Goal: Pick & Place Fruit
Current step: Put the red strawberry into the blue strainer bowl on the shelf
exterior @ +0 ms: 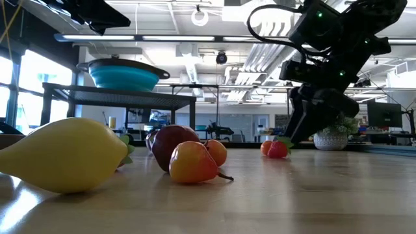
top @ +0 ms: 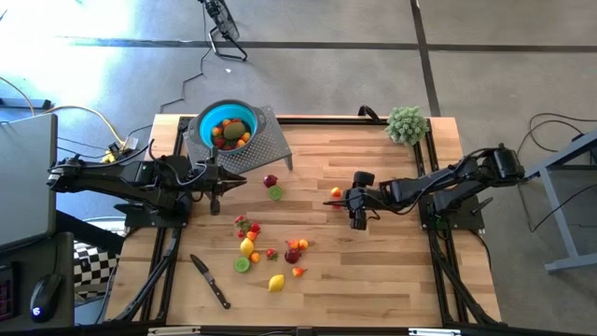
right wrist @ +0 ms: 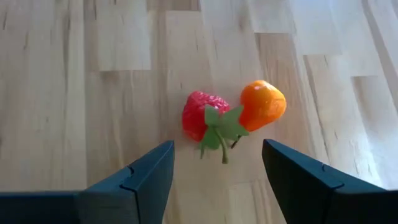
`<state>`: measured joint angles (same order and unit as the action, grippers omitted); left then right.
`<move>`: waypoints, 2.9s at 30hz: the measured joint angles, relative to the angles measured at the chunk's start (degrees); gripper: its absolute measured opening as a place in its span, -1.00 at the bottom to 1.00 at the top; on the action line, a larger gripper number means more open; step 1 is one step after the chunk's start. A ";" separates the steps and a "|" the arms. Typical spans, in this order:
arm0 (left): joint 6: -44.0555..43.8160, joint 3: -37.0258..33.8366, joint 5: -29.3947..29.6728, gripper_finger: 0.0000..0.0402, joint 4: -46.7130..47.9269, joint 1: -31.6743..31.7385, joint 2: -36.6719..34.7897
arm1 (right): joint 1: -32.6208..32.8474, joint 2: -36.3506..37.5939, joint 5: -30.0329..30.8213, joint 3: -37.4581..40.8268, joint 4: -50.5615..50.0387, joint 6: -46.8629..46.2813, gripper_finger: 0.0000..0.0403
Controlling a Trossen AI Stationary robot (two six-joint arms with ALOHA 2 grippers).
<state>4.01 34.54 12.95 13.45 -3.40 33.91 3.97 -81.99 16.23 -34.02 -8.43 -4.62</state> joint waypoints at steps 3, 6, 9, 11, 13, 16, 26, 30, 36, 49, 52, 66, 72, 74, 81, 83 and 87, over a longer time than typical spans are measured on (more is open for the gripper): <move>0.00 0.00 0.00 -0.86 -0.01 0.00 0.00 | -0.01 -0.01 1.90 0.00 0.01 0.31 0.17; 0.00 0.00 0.00 -0.86 0.00 0.00 0.00 | -0.90 -0.01 1.56 0.20 0.11 0.33 0.17; -0.01 0.00 0.00 -0.86 0.00 0.00 0.00 | -1.92 -0.01 1.40 1.13 0.21 0.03 0.17; -0.04 0.00 0.00 -0.86 0.00 0.00 0.00 | -2.31 -0.03 1.42 1.38 0.32 -0.17 0.17; -0.23 0.00 0.00 -0.86 0.00 0.00 0.00 | -2.25 -0.03 1.40 1.38 0.82 -0.23 0.17; -0.99 0.00 0.00 -0.86 0.03 0.00 0.00 | -2.21 -0.03 0.08 1.38 1.64 -0.16 0.17; -1.25 0.00 0.00 -0.86 0.07 0.00 0.00 | -2.21 -0.07 -3.75 1.38 1.41 -0.23 -0.02; -1.27 0.00 0.00 -0.86 0.09 0.00 0.00 | -2.21 -2.27 -4.74 1.42 2.34 -1.60 -0.15; -1.29 0.00 0.00 -0.86 0.14 0.00 -0.02 | -2.23 -5.67 -4.55 1.51 6.55 -3.07 -0.24; -1.29 0.00 0.00 -0.86 0.14 0.00 0.00 | -2.23 -5.65 -3.91 1.42 6.99 -2.59 -0.26; -1.29 0.00 0.00 -0.86 0.14 0.00 -0.02 | -2.21 -4.24 -2.00 1.41 6.12 -1.15 -0.26; -1.29 0.00 0.00 -0.86 0.22 0.00 0.00 | -2.23 -0.90 -1.19 1.36 3.12 -1.11 -0.26; -1.29 0.00 0.00 -0.86 0.22 0.00 0.00 | -2.22 -0.99 3.22 1.40 3.29 -1.11 -0.26; -1.29 0.00 0.00 -0.86 0.22 0.00 -0.01 | -2.49 -0.99 3.33 1.40 3.66 -1.09 -0.26; -1.29 0.00 0.00 -0.86 0.22 0.00 -0.02 | -2.64 -0.99 1.63 1.40 4.91 -1.11 -0.26; -1.29 0.00 0.00 -0.86 0.21 0.00 0.00 | -2.64 -0.99 1.56 1.40 5.29 -1.11 -0.28; -1.29 0.00 0.00 -0.86 0.22 0.00 0.00 | -2.64 -1.94 1.42 1.40 5.70 -1.14 -0.35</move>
<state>2.72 34.54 12.95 13.67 -3.40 33.91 1.32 -83.93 17.65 -32.62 -2.73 -5.76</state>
